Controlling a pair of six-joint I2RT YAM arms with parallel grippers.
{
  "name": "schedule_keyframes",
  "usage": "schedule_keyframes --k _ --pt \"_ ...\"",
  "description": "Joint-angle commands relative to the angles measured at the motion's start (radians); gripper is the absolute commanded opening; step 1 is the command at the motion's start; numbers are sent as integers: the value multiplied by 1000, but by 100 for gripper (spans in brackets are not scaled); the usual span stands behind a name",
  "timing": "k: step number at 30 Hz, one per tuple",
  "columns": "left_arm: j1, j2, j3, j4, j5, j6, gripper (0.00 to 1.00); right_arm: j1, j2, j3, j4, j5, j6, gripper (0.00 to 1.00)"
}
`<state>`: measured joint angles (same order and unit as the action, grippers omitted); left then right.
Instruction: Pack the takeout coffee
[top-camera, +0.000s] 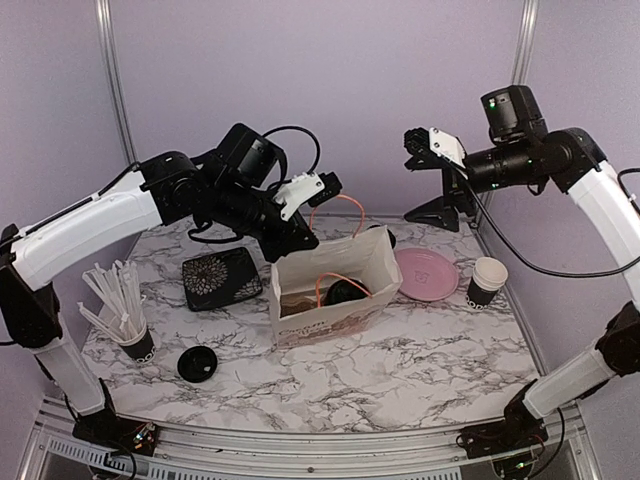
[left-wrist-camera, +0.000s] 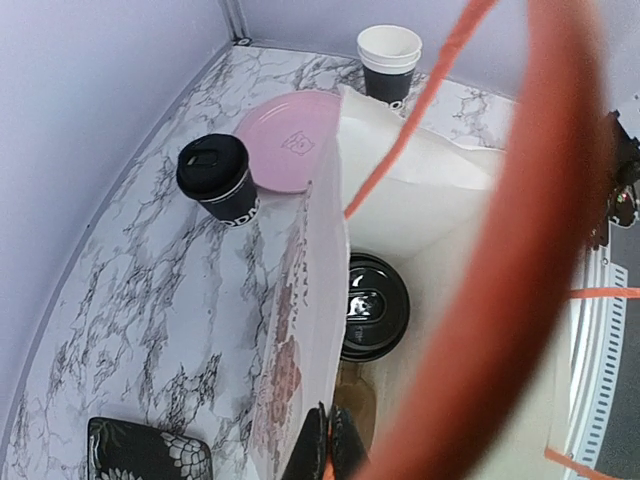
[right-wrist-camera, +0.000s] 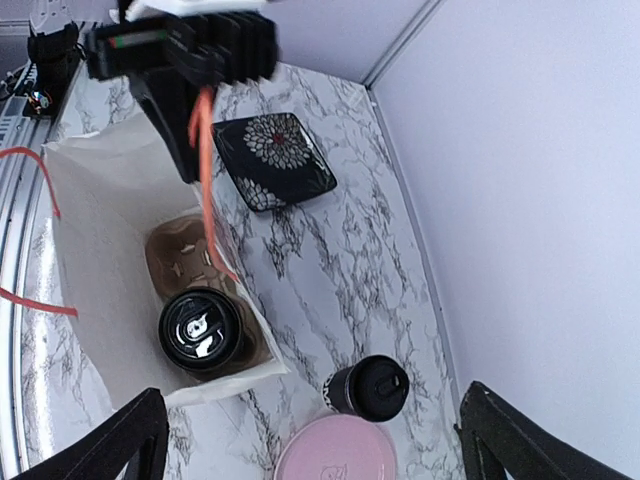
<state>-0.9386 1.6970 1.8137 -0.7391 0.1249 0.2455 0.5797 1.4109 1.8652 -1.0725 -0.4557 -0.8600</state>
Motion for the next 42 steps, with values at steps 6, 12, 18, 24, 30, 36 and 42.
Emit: schedule_keyframes --k 6,12,18,24,30,36,42 --pt "-247 -80 -107 98 -169 -44 0 -139 -60 -168 89 45 68 99" --pt "-337 -87 -139 97 -202 -66 0 -176 -55 -215 175 116 130 99" --pt "-345 -93 -146 102 -193 -52 0 -184 -40 -235 213 153 151 99" --pt "-325 -88 -134 102 -304 -12 0 -185 -13 -243 239 191 158 99" --pt "-147 -88 -106 98 -187 -2 0 -193 114 -179 226 249 183 96" --pt "21 -56 -37 21 -32 -56 0 -203 307 -61 142 280 189 95" --pt "127 31 66 -55 69 -88 0 -210 498 55 131 266 238 99"
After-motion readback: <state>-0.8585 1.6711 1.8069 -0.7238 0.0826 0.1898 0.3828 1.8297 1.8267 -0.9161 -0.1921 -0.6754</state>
